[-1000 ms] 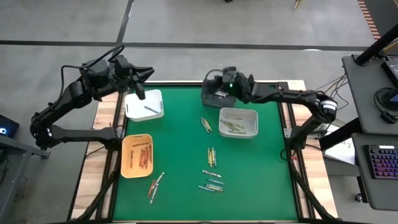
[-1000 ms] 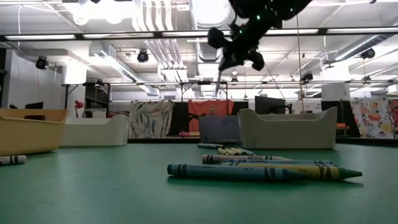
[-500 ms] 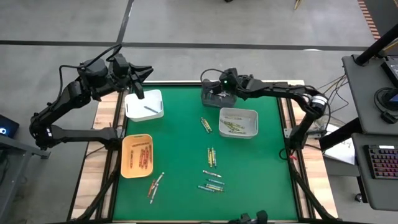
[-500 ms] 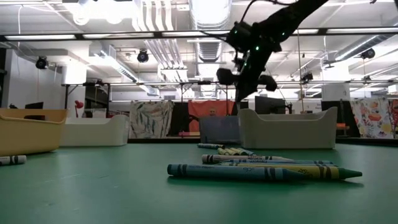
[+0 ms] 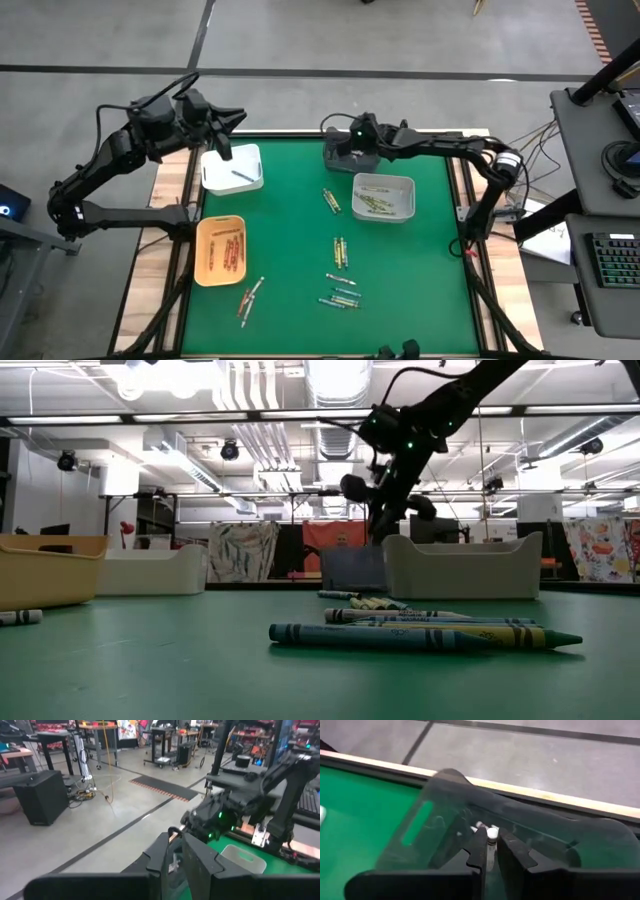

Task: Sort crayons
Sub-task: Put the white crayon into the black bin

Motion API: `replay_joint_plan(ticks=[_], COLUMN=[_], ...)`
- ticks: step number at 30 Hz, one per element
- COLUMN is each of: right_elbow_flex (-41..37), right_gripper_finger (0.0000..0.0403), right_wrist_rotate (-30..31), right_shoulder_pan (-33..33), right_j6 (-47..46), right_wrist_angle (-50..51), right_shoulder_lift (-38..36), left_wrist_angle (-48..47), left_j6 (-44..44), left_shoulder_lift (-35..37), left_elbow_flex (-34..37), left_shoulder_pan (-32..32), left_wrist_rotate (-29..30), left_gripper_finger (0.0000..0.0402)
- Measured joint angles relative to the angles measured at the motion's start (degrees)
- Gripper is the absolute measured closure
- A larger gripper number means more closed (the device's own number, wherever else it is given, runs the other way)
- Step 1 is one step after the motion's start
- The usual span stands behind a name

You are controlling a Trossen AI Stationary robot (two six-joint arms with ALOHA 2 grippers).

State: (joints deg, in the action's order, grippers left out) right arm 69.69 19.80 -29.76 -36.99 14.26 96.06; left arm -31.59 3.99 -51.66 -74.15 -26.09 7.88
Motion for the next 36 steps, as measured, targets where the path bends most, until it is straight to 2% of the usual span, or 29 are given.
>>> replay_joint_plan(ticks=[7,14,17,19,25,28,31,36], right_elbow_flex=[0.0,0.0,0.7,1.2,2.0,2.5,3.1,3.6], right_gripper_finger=[0.0369,0.0369,0.0369,0.0369,0.0369,0.0370,0.0388,0.0392], right_wrist_rotate=[-6.3,-6.8,-12.7,-14.4,-14.2,-11.2,-10.5,-7.8], right_shoulder_pan=[0.0,0.0,-0.4,-0.5,-0.6,-0.6,-0.7,-0.7], right_j6=[0.8,-2.9,-4.3,-5.7,-5.9,-3.7,-1.9,-3.4], right_wrist_angle=[1.0,2.9,3.3,4.8,5.4,5.7,6.1,6.3], right_shoulder_lift=[-0.6,-0.4,-0.4,-0.4,-0.3,-0.3,-0.3,-0.3], left_wrist_angle=[-1.5,-2.0,-2.7,-3.1,-3.0,-3.0,-3.0,-3.3], left_j6=[-0.3,0.1,0.1,0.0,-0.9,-0.9,-0.1,1.3], left_shoulder_lift=[0.0,-0.1,-0.3,-0.5,-1.4,-1.7,-1.8,-1.5], left_elbow_flex=[0.0,0.0,0.0,0.0,0.0,0.0,0.0,-0.1], left_shoulder_pan=[0.0,0.0,0.0,0.0,0.0,0.0,0.0,0.0], left_wrist_rotate=[0.0,-1.4,-1.4,-1.4,-1.4,-1.4,-1.4,-1.5], left_gripper_finger=[0.0365,0.0365,0.0365,0.0365,0.0365,0.0365,0.0365,0.0365])
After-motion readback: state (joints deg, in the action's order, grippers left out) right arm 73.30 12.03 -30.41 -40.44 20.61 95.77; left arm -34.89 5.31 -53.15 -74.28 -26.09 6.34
